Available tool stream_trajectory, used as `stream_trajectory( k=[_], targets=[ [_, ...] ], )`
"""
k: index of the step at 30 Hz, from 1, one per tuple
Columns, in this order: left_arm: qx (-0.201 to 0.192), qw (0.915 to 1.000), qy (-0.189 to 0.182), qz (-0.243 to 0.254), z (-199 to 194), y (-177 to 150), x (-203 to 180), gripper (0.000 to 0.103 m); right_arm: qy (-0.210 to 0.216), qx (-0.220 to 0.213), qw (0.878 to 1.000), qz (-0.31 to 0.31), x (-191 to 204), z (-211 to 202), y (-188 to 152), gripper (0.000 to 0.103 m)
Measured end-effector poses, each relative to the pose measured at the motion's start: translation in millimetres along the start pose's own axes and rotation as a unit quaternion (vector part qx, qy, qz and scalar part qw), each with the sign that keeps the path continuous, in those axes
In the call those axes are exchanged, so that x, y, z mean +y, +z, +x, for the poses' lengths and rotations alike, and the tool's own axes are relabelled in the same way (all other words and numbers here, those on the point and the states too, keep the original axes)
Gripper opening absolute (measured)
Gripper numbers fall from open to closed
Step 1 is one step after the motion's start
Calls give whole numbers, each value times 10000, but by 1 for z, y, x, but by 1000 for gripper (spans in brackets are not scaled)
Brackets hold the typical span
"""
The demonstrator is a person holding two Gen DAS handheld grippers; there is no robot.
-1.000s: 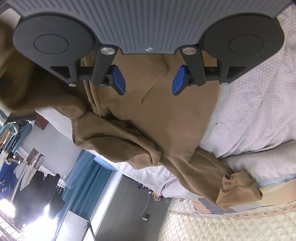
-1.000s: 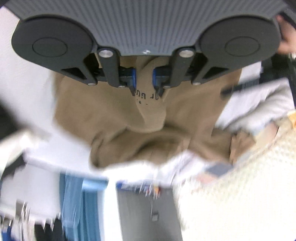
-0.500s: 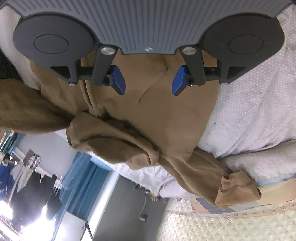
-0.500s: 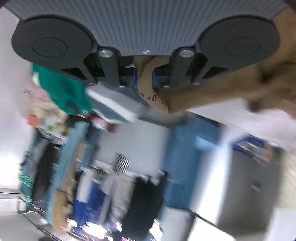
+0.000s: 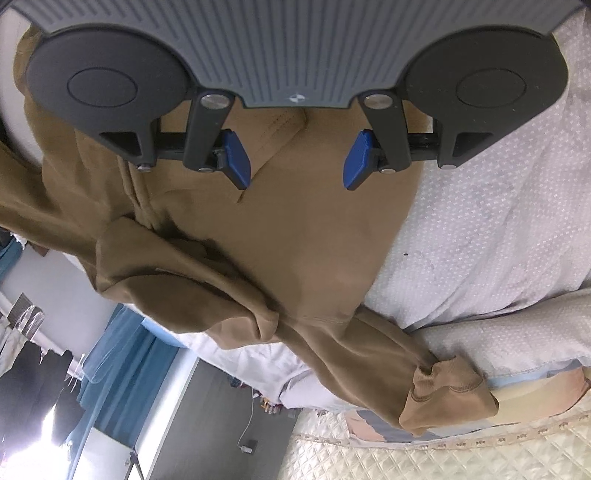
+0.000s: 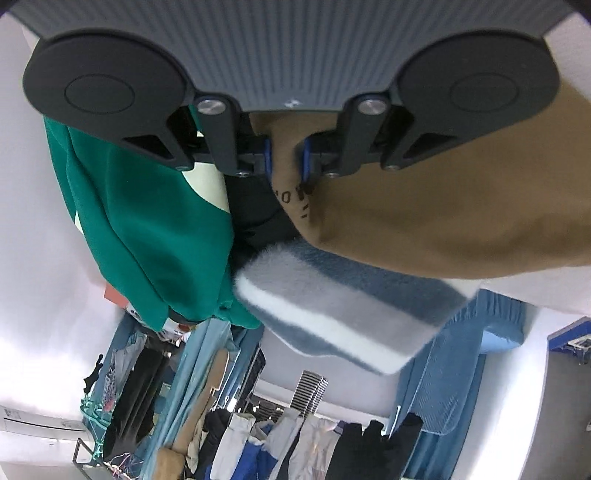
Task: Fold large clothes
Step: 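Grasp the hoodie hem with the right tool and lift it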
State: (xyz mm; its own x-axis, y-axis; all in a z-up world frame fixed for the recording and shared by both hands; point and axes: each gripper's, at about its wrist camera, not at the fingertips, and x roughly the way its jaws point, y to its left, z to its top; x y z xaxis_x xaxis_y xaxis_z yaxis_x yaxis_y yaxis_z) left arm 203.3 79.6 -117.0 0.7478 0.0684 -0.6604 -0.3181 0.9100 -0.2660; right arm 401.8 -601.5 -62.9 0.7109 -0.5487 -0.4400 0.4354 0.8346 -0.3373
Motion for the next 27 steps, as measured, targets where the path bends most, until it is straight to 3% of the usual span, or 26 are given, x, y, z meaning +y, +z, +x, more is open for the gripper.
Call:
stream_trajectory(
  k=[6, 8, 10, 11, 19, 21, 23, 27],
  targets=[
    [108, 9999, 15, -8, 1, -1, 0, 62, 172, -107, 9998, 74, -11, -20, 5, 28],
    [70, 9999, 24, -89, -2, 0, 3, 62, 470, -110, 9986, 230, -16, -34, 8, 40],
    [28, 9998, 14, -197, -7, 0, 7, 62, 708, -146, 9966, 404, -18, -51, 6, 76],
    [16, 9996, -7, -271, -9, 1, 11, 62, 793, -189, 9955, 486, -17, -61, 5, 80],
    [-16, 9976, -79, -681, -23, 4, 32, 62, 2098, -243, 9764, 450, 8, -155, -7, 81],
    [-73, 9971, -4, -757, -28, 5, 36, 63, 2587, -79, 9651, 389, 21, -171, -10, 81],
    [-131, 9960, 78, -880, -32, 6, 43, 63, 3247, 243, 9451, 262, 38, -180, -13, 81],
    [-91, 9923, 301, -1195, -33, 7, 59, 64, 4450, 979, 8901, 115, 80, -183, -27, 81]
  ],
)
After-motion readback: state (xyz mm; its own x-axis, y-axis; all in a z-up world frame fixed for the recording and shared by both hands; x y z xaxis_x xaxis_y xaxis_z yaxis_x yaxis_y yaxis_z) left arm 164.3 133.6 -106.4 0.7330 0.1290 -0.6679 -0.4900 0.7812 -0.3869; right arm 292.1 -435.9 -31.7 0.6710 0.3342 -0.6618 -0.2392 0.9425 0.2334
